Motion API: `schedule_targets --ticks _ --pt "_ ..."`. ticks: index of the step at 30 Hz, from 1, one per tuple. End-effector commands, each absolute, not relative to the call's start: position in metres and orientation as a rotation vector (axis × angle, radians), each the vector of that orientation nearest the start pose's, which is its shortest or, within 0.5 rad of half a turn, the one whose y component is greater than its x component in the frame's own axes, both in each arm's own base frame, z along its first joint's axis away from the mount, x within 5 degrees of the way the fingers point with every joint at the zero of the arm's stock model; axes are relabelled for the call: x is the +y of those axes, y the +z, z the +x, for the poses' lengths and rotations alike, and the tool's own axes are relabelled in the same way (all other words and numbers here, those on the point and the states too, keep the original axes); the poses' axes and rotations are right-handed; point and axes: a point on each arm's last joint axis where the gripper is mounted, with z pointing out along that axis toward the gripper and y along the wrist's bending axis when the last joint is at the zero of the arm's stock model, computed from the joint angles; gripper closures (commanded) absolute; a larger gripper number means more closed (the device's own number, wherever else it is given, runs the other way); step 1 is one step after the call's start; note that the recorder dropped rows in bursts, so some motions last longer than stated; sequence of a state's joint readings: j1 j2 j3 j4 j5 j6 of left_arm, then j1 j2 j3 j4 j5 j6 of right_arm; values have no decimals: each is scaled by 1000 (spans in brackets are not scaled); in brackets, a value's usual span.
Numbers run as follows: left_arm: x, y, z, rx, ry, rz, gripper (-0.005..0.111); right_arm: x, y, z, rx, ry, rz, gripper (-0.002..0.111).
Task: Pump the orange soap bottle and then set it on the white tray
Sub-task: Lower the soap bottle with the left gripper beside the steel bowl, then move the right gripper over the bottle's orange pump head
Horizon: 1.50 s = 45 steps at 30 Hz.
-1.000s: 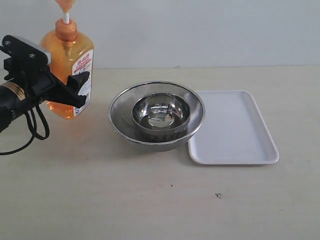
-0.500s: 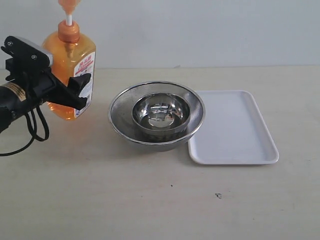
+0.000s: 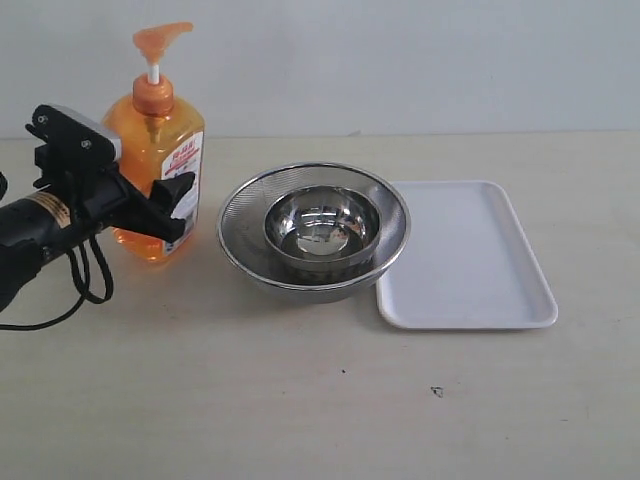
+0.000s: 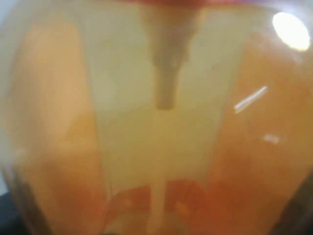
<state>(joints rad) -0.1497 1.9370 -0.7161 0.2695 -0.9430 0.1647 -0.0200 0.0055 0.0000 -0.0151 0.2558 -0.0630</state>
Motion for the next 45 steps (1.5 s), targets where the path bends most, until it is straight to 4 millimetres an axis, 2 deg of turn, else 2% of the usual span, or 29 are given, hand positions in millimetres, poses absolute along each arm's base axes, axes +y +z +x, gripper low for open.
schedule_targets --ticks 1,8,10,18,23,25,28,31,33,36,39,41,45 --pt "-79 149 356 1552 -104 564 102 0 201 56 1615 82 103 108" --pt "-82 157 372 1560 -99 587 102 -1 220 55 1397 134 143 108" --pt "-84 157 373 1570 -123 598 102 -1 221 55 1390 193 192 108" --pt "-100 151 370 1592 -144 634 102 -1 220 59 1406 241 231 108" --pt "-100 151 371 1587 -94 641 102 4 267 78 1453 220 119 108" --pt "-100 151 371 1589 -94 642 102 8 283 92 1492 197 47 108" --pt "-100 151 371 1589 -94 642 102 22 312 128 1557 183 -99 108" --pt "-100 151 371 1589 -94 642 102 49 335 170 1614 185 -278 108" --pt "-100 151 371 1589 -94 642 102 76 347 199 1631 192 -416 108" --pt "-100 151 371 1589 -94 642 102 117 355 235 1622 207 -578 108" --pt "-100 150 371 1596 -92 644 102 154 356 270 1620 242 -641 108" --pt "-100 148 371 1617 -89 649 102 171 355 291 1597 235 -681 108" --pt "-99 147 371 1631 -86 653 102 194 350 319 1563 235 -720 108"
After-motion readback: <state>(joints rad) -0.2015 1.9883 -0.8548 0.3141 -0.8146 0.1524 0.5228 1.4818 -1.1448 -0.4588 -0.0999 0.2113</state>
